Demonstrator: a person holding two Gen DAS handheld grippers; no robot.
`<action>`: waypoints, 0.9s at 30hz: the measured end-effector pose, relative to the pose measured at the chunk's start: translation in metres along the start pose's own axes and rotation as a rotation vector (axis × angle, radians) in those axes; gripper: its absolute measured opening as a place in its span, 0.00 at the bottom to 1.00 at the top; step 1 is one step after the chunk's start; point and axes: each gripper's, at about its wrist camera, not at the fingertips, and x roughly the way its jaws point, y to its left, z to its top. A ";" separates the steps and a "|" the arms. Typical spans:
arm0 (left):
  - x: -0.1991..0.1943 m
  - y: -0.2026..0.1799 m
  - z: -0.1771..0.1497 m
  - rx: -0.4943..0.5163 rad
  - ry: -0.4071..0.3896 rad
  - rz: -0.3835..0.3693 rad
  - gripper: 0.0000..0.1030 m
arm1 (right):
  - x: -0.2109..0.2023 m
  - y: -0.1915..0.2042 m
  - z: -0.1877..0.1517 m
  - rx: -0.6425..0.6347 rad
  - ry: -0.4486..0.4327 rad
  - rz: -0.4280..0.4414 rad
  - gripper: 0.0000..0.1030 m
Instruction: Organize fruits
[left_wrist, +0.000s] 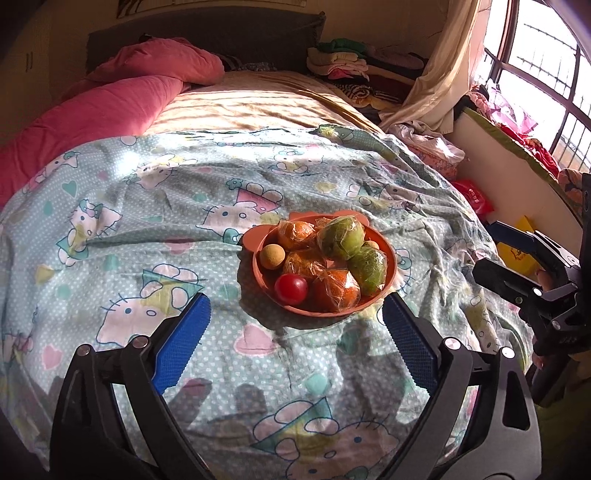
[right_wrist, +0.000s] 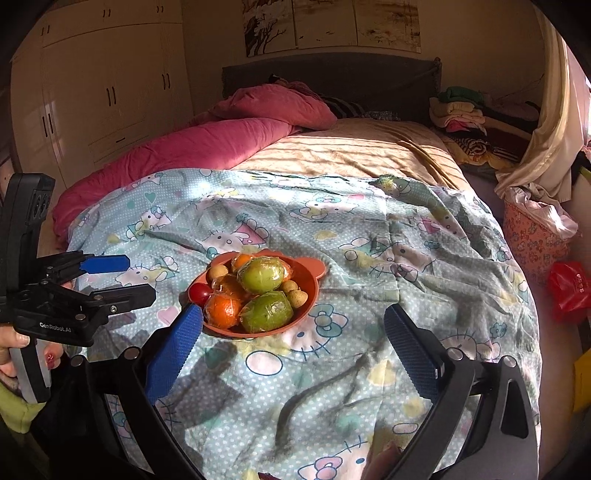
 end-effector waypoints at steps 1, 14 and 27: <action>-0.002 -0.001 -0.002 -0.001 -0.004 0.006 0.90 | -0.002 0.002 -0.001 0.002 -0.007 -0.006 0.96; -0.017 0.002 -0.047 -0.084 -0.005 0.054 0.91 | -0.020 0.022 -0.048 0.014 -0.003 -0.113 0.96; -0.017 0.004 -0.076 -0.119 -0.001 0.086 0.91 | -0.026 0.030 -0.077 0.042 -0.028 -0.123 0.96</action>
